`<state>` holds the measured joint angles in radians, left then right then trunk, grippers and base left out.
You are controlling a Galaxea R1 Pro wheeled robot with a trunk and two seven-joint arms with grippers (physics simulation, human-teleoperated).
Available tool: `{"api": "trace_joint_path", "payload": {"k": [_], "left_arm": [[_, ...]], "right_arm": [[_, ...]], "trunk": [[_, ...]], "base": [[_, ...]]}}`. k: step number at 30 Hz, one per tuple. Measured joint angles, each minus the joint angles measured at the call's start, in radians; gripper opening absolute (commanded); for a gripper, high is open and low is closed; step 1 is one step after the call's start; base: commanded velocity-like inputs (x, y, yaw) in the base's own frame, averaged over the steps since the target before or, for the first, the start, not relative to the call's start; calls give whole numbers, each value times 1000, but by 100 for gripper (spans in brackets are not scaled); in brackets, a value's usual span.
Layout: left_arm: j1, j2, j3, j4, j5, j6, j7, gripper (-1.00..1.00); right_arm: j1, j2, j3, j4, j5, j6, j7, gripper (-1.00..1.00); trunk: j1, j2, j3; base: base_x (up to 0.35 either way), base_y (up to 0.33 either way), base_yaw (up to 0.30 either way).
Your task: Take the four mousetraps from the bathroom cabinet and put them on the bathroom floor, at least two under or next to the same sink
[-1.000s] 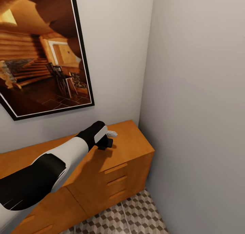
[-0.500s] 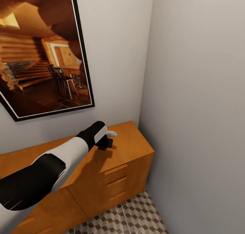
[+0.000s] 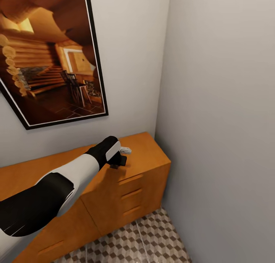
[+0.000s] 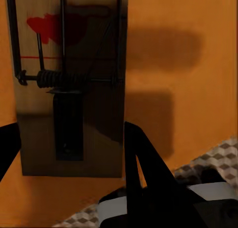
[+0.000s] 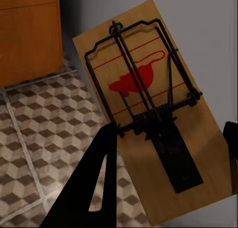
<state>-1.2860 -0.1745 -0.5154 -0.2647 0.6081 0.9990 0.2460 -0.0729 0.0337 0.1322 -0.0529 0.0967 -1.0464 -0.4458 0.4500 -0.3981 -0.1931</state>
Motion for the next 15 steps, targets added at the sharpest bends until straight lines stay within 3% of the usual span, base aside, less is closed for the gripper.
{"api": "trace_joint_path", "payload": {"k": [15], "left_arm": [[11,0,0,0,-2,0,-1,-100]], "right_arm": [[0,0,0,0,0,0,0,-100]], "trunk": [[0,0,0]], "base": [[-308,0,0]]}}
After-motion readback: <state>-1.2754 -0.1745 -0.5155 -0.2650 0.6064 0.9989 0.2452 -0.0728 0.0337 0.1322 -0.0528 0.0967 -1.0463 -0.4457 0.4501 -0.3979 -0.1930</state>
